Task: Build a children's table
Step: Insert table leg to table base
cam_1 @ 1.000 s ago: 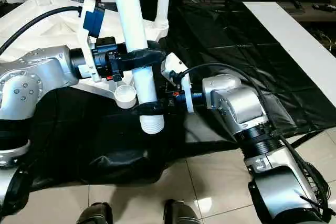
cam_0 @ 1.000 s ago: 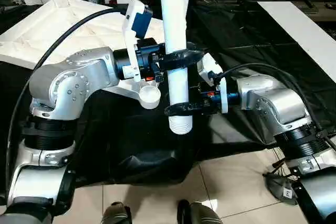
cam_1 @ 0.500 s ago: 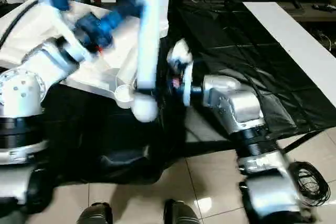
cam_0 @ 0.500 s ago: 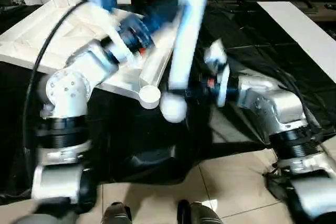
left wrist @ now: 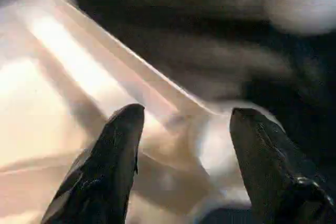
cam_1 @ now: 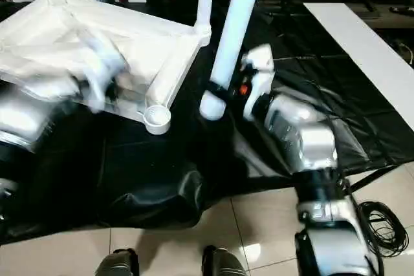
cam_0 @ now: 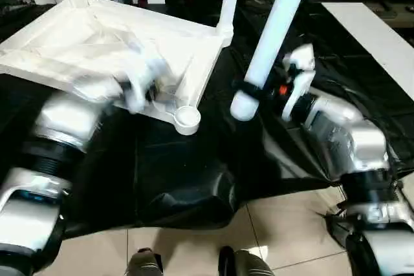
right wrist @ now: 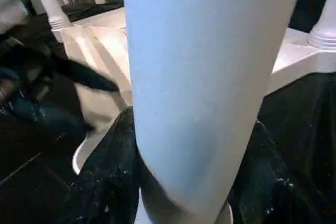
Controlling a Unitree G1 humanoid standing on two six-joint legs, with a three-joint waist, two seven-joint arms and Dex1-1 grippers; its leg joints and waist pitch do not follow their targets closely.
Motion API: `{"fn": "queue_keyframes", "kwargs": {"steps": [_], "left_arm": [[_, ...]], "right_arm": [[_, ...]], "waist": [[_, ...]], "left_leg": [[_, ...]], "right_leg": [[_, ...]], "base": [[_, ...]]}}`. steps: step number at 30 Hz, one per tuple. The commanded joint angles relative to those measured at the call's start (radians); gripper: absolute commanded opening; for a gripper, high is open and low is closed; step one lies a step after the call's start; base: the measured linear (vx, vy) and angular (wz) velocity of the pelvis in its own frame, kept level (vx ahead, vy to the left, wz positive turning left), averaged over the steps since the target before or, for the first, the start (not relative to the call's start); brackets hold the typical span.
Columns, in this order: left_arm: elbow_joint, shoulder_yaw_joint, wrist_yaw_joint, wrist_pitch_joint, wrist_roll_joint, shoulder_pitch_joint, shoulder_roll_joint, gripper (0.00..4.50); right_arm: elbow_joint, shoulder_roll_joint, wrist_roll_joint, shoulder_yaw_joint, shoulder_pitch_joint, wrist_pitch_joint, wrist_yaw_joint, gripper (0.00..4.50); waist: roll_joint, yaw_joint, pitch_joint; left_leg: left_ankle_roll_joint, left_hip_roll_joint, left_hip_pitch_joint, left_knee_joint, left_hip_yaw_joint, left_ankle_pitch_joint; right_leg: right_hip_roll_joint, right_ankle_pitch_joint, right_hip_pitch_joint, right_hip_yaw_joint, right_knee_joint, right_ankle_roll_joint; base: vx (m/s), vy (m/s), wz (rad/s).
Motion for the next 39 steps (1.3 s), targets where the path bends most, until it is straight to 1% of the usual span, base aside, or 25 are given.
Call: {"fn": "queue_keyframes", "kwargs": {"steps": [1,2,3,4,5,6,7,8,9,11,12,13,14,15,18,23,25,28,31,33,35,36,37,38,39], "left_arm": [[0.039,-0.044,-0.075,-0.052,0.057,-0.037,0.025,2.96],[0.074,-0.065,-0.116,-0.066,0.082,-0.051,0.034,2.96],[0.114,-0.090,-0.159,-0.090,0.109,-0.067,0.046,2.68],[0.178,-0.129,-0.205,-0.120,0.157,-0.095,0.060,2.61],[0.194,-0.136,-0.214,-0.128,0.168,-0.102,0.062,2.61],[0.233,-0.153,-0.221,-0.159,0.198,-0.118,0.066,2.58],[0.271,-0.164,-0.222,-0.180,0.220,-0.135,0.066,2.30],[0.292,-0.170,-0.221,-0.195,0.231,-0.145,0.066,2.30],[0.341,-0.179,-0.212,-0.221,0.252,-0.170,0.060,2.19],[0.366,-0.182,-0.208,-0.235,0.262,-0.181,0.054,2.15],[0.424,-0.190,-0.191,-0.269,0.288,-0.205,0.037,2.03],[0.427,-0.190,-0.190,-0.271,0.289,-0.205,0.036,1.86],[0.488,-0.193,-0.149,-0.310,0.313,-0.224,0.008,1.71],[0.508,-0.194,-0.133,-0.318,0.321,-0.228,-0.004,1.71],[0.542,-0.199,-0.126,-0.330,0.338,-0.232,-0.021,1.47],[0.606,-0.199,-0.142,-0.364,0.362,-0.243,-0.046,1.20],[0.636,-0.197,-0.166,-0.383,0.376,-0.251,-0.054,1.06],[0.630,-0.188,-0.261,-0.391,0.363,-0.249,-0.055,0.97],[0.587,-0.183,-0.366,-0.371,0.339,-0.244,-0.050,0.78],[0.493,-0.185,-0.482,-0.314,0.308,-0.225,-0.032,0.55],[0.404,-0.182,-0.548,-0.252,0.284,-0.204,-0.020,0.55],[0.388,-0.179,-0.550,-0.238,0.280,-0.199,-0.019,0.39],[0.356,-0.174,-0.555,-0.211,0.270,-0.190,-0.018,0.30],[0.298,-0.164,-0.557,-0.156,0.251,-0.172,-0.016,0.24],[0.298,-0.164,-0.557,-0.156,0.251,-0.172,-0.016,0.24]], "right_arm": [[-0.045,-0.026,0.009,-0.013,0.023,0.004,-0.003,1.85],[-0.054,-0.029,0.012,-0.012,0.030,0.002,-0.009,1.85],[-0.069,-0.033,0.015,-0.012,0.041,0.004,-0.014,1.85],[-0.091,-0.038,0.017,-0.015,0.057,0.010,-0.018,1.85],[-0.096,-0.038,0.017,-0.016,0.061,0.011,-0.018,1.85],[-0.112,-0.039,0.018,-0.019,0.072,0.016,-0.019,1.85],[-0.129,-0.039,0.019,-0.021,0.084,0.023,-0.019,1.85],[-0.139,-0.038,0.019,-0.022,0.091,0.027,-0.020,1.85],[-0.161,-0.039,0.022,-0.025,0.107,0.036,-0.023,1.85],[-0.169,-0.040,0.025,-0.025,0.113,0.039,-0.025,1.85],[-0.182,-0.042,0.030,-0.026,0.126,0.044,-0.032,1.85],[-0.183,-0.042,0.030,-0.026,0.127,0.044,-0.033,1.85],[-0.193,-0.042,0.035,-0.025,0.137,0.046,-0.038,1.85],[-0.195,-0.041,0.036,-0.025,0.138,0.046,-0.039,1.85],[-0.198,-0.040,0.037,-0.025,0.140,0.048,-0.039,1.85],[-0.206,-0.043,0.036,-0.024,0.144,0.054,-0.038,1.85],[-0.209,-0.048,0.041,-0.020,0.145,0.053,-0.039,1.85],[-0.203,-0.052,0.039,-0.014,0.142,0.048,-0.036,1.85],[-0.197,-0.053,0.035,-0.013,0.136,0.046,-0.035,1.85],[-0.188,-0.054,0.031,-0.013,0.128,0.043,-0.033,1.85],[-0.179,-0.055,0.029,-0.012,0.121,0.039,-0.033,1.85],[-0.178,-0.055,0.029,-0.012,0.120,0.039,-0.033,1.85],[-0.175,-0.055,0.029,-0.012,0.117,0.038,-0.033,1.85],[-0.172,-0.055,0.028,-0.012,0.115,0.036,-0.032,1.85],[-0.172,-0.055,0.028,-0.012,0.115,0.036,-0.032,1.85]], "waist": [[0.026,0.006,-0.103],[0.021,0.003,-0.102],[0.031,0.005,-0.097],[0.032,0.004,-0.097],[0.033,0.005,-0.098],[0.043,0.006,-0.097],[0.048,0.005,-0.096],[0.043,0.005,-0.097],[0.045,0.009,-0.096],[0.043,0.010,-0.097],[0.044,0.010,-0.097],[0.045,0.010,-0.096],[0.046,0.013,-0.098],[0.046,0.014,-0.098],[0.045,0.017,-0.100],[0.041,0.019,-0.099],[0.043,0.020,-0.100],[0.040,0.020,-0.099],[0.042,0.020,-0.098],[0.036,0.019,-0.098],[0.041,0.019,-0.098],[0.039,0.019,-0.096],[0.041,0.020,-0.097],[0.041,0.020,-0.095],[0.041,0.020,-0.095]], "left_leg": [[0.015,-0.011,0.023,-0.059,0.015,-0.067],[0.008,-0.010,0.021,-0.060,0.016,-0.087],[0.000,-0.012,0.025,-0.063,0.016,-0.117],[-0.010,-0.012,0.024,-0.064,0.014,-0.135],[-0.014,-0.012,0.023,-0.064,0.013,-0.139],[-0.024,-0.010,0.024,-0.065,0.010,-0.148],[-0.029,-0.010,0.025,-0.065,0.010,-0.165],[-0.026,-0.012,0.023,-0.065,0.011,-0.171],[-0.029,-0.010,0.025,-0.066,0.011,-0.185],[-0.032,-0.011,0.024,-0.066,0.009,-0.186],[-0.032,-0.011,0.022,-0.066,0.009,-0.180],[-0.031,-0.012,0.023,-0.065,0.010,-0.184],[-0.029,-0.011,0.023,-0.064,0.009,-0.190],[-0.028,-0.011,0.024,-0.064,0.010,-0.189],[-0.020,-0.011,0.022,-0.063,0.009,-0.180],[-0.016,-0.010,0.022,-0.064,0.009,-0.178],[-0.013,-0.010,0.022,-0.064,0.010,-0.176],[-0.012,-0.009,0.022,-0.065,0.010,-0.175],[-0.010,-0.008,0.024,-0.065,0.011,-0.177],[-0.005,-0.005,0.024,-0.067,0.012,-0.166],[-0.003,-0.002,0.026,-0.068,0.012,-0.163],[0.000,-0.001,0.025,-0.068,0.013,-0.164],[-0.002,0.000,0.026,-0.068,0.014,-0.171],[-0.003,0.000,0.027,-0.068,0.014,-0.176],[-0.004,0.000,0.026,-0.068,0.014,-0.183]], "right_leg": [[-0.037,-0.073,0.086,0.023,-0.041,-0.211],[-0.038,-0.086,0.089,0.024,-0.043,-0.212],[-0.038,-0.122,0.084,0.024,-0.055,-0.208],[-0.038,-0.132,0.088,0.024,-0.054,-0.209],[-0.039,-0.133,0.090,0.024,-0.052,-0.209],[-0.042,-0.133,0.090,0.024,-0.049,-0.215],[-0.041,-0.134,0.088,0.023,-0.051,-0.222],[-0.040,-0.135,0.091,0.023,-0.055,-0.225],[-0.040,-0.138,0.089,0.023,-0.055,-0.229],[-0.041,-0.141,0.093,0.022,-0.052,-0.229],[-0.043,-0.140,0.094,0.023,-0.054,-0.232],[-0.042,-0.145,0.092,0.023,-0.057,-0.232],[-0.042,-0.143,0.094,0.023,-0.056,-0.238],[-0.041,-0.137,0.094,0.023,-0.056,-0.240],[-0.043,-0.119,0.096,0.023,-0.054,-0.253],[-0.045,-0.124,0.096,0.024,-0.054,-0.253],[-0.045,-0.127,0.096,0.024,-0.055,-0.254],[-0.048,-0.134,0.096,0.025,-0.057,-0.255],[-0.048,-0.125,0.094,0.026,-0.056,-0.265],[-0.050,-0.116,0.094,0.026,-0.054,-0.273],[-0.051,-0.104,0.093,0.027,-0.051,-0.283],[-0.051,-0.105,0.092,0.026,-0.051,-0.286],[-0.052,-0.115,0.091,0.027,-0.051,-0.287],[-0.051,-0.121,0.090,0.027,-0.051,-0.287],[-0.051,-0.139,0.090,0.026,-0.055,-0.283]], "base": [[0.000,0.000,0.00],[0.000,0.000,0.00],[0.000,0.000,0.00],[0.000,0.000,0.00],[0.000,0.000,0.00],[0.000,0.000,0.00],[0.000,0.000,0.00],[0.000,0.000,0.00],[0.000,0.000,0.00],[0.000,0.000,0.00],[0.000,0.000,0.00],[0.000,0.000,0.00],[0.000,0.000,0.00],[0.000,0.000,0.00],[0.000,0.000,0.00],[0.000,0.000,0.00],[0.000,0.000,0.00],[0.000,0.000,0.00],[0.000,0.000,0.00],[0.000,0.000,0.00],[0.000,0.000,0.00],[0.000,0.000,0.00],[0.000,0.000,0.00],[0.000,0.000,0.00],[0.000,0.000,0.00]]}}
